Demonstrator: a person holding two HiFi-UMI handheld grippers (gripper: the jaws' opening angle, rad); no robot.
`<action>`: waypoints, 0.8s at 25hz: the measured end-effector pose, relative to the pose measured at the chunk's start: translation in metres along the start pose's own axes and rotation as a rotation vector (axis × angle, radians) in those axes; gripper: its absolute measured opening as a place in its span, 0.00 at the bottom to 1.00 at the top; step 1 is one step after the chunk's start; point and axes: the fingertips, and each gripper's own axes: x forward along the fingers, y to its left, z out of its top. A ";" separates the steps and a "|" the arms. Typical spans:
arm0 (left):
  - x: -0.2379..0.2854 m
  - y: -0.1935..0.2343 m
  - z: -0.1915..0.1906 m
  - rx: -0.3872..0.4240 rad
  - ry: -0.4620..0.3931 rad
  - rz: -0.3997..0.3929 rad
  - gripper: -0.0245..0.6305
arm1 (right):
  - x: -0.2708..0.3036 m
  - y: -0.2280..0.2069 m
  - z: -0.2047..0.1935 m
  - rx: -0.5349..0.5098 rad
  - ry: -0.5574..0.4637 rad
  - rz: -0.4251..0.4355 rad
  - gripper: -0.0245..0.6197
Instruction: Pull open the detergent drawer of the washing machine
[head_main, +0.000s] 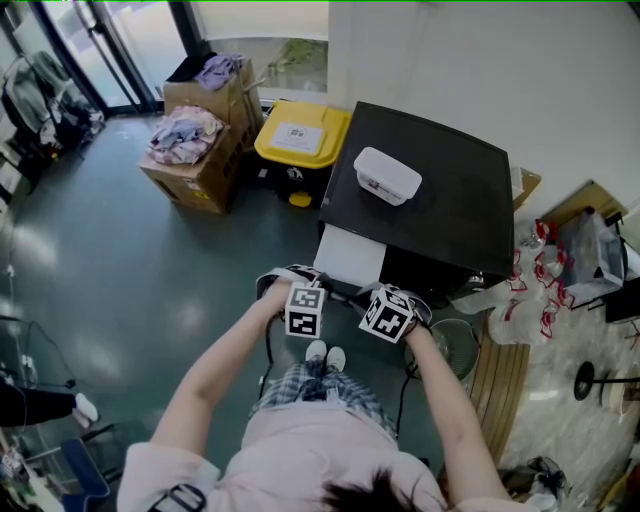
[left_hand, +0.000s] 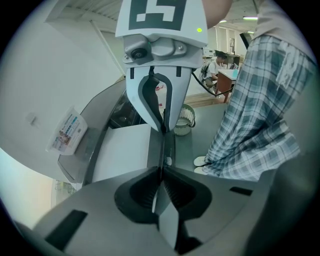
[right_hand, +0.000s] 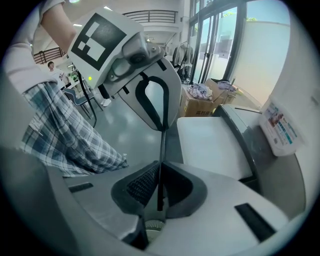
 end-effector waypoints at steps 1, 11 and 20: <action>-0.001 -0.002 0.000 -0.003 0.000 0.001 0.12 | 0.000 0.002 0.000 0.002 0.000 0.002 0.11; -0.002 -0.015 0.000 -0.014 -0.001 0.010 0.12 | 0.002 0.015 -0.001 0.010 -0.010 0.012 0.11; -0.004 -0.015 -0.002 -0.022 -0.009 0.006 0.12 | 0.002 0.017 0.001 0.027 -0.026 0.026 0.10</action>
